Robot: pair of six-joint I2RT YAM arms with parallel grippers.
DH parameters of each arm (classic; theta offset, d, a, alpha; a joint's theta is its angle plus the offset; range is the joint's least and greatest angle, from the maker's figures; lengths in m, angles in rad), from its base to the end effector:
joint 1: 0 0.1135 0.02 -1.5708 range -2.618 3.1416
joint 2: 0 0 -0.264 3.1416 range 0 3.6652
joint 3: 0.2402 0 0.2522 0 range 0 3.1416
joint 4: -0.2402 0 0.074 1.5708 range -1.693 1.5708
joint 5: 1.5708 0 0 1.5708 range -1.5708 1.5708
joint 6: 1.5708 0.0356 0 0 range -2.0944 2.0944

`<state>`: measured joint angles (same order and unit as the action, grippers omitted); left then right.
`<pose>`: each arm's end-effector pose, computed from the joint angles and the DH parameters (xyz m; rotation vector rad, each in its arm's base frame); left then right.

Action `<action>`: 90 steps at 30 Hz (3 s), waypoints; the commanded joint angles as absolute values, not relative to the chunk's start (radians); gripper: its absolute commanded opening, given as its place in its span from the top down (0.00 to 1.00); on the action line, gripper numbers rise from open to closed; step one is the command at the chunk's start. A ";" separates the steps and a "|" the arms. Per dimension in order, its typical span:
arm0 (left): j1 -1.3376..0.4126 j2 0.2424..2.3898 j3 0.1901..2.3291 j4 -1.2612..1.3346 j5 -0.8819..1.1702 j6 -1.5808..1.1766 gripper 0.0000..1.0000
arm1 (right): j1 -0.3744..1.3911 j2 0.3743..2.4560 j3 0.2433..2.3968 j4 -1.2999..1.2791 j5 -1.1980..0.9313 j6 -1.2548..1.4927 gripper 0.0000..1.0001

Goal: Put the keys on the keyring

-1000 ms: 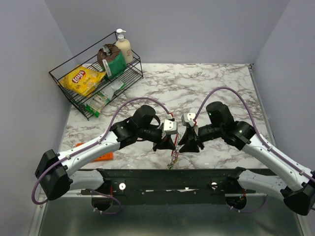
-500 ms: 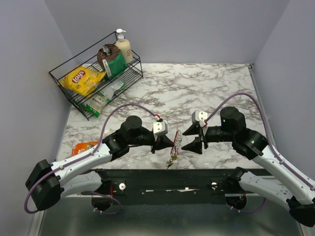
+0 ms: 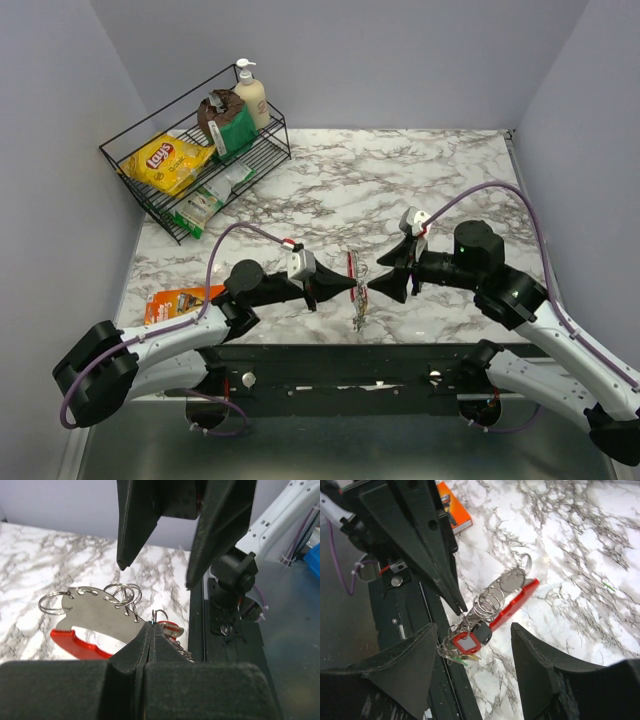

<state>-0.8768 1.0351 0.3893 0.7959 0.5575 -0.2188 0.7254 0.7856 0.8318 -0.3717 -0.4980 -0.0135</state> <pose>0.1262 -0.1812 0.2566 0.9554 1.2561 -1.2725 0.1197 0.1288 0.3378 -1.0296 1.6794 0.9467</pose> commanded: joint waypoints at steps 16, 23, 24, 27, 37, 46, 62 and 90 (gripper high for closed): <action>-0.868 1.190 0.281 1.503 0.442 -0.239 1.00 | 0.643 0.796 0.821 -0.206 -0.705 0.187 0.40; -0.777 1.247 0.296 1.592 0.489 -0.313 1.00 | 0.494 0.859 0.801 0.021 -0.896 0.326 0.43; -0.759 1.258 0.295 1.644 0.498 -0.346 1.00 | 0.480 0.865 0.802 0.029 -0.897 0.333 0.43; -0.701 1.287 0.304 1.689 0.523 -0.383 1.00 | 0.472 0.887 0.818 0.029 -0.884 0.324 0.43; -0.640 1.298 0.379 1.690 0.557 -0.384 1.00 | 0.466 0.980 0.859 0.043 -0.851 0.400 0.49; -0.637 1.301 0.443 1.690 0.606 -0.416 1.00 | 0.466 1.008 0.867 0.040 -0.770 0.407 0.61; -0.638 1.287 0.465 1.690 0.649 -0.440 1.00 | 0.466 1.055 0.877 0.022 -0.773 0.394 0.67; -0.646 1.319 0.506 1.690 0.687 -0.469 1.00 | 0.466 1.074 0.851 0.003 -0.839 0.359 0.93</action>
<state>-0.6415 1.3098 0.4725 1.2968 0.6609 -0.4625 0.4709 1.0687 0.8490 0.0051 -0.8101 0.3691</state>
